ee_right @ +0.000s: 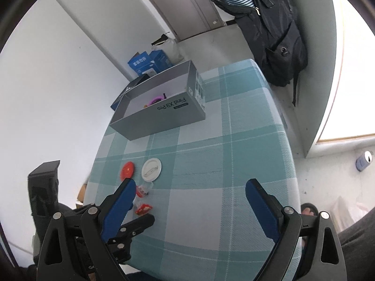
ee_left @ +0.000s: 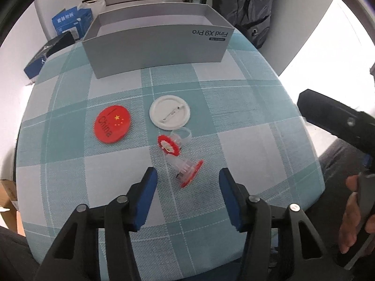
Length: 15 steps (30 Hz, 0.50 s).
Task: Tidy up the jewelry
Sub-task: 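Grasp the clear plastic charm with the left tool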
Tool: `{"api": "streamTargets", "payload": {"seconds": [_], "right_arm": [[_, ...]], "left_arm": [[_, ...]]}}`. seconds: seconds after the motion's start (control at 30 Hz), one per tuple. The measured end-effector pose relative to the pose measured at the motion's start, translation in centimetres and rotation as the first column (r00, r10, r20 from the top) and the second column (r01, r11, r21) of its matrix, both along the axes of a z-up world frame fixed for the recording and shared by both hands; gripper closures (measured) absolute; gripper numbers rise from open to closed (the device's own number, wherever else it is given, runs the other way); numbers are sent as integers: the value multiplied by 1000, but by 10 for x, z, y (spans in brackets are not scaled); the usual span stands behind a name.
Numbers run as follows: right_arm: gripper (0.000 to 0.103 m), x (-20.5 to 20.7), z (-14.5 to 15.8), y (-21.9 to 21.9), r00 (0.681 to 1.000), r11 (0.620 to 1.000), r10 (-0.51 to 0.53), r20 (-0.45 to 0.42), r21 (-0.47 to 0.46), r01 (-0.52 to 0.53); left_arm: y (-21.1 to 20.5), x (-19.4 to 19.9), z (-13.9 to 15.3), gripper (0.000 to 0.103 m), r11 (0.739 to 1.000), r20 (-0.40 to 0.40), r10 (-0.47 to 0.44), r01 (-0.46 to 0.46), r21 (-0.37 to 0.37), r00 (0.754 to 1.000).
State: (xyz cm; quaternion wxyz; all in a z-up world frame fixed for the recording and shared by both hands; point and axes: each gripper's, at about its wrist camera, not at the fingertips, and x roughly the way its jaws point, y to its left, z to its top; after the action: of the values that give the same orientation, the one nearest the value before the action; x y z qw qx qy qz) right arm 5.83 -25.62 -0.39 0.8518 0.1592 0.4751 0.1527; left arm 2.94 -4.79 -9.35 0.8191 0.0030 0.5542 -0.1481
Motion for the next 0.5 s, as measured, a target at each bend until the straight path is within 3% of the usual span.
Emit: {"api": "streamTargets", "payload": {"seconds": [0.17, 0.2, 0.5], "right_arm": [[8, -2, 1, -7, 1000, 1000, -10, 2, 17, 10], [8, -3, 1, -7, 1000, 1000, -10, 3, 18, 10], [8, -4, 0, -5, 1000, 1000, -2, 2, 20, 2]], "left_arm": [[-4, 3, -1, 76, 999, 1, 16, -16, 38, 1000], [-5, 4, -2, 86, 999, 2, 18, -18, 43, 1000], [1, 4, -2, 88, 1000, -10, 19, -19, -17, 1000]]}}
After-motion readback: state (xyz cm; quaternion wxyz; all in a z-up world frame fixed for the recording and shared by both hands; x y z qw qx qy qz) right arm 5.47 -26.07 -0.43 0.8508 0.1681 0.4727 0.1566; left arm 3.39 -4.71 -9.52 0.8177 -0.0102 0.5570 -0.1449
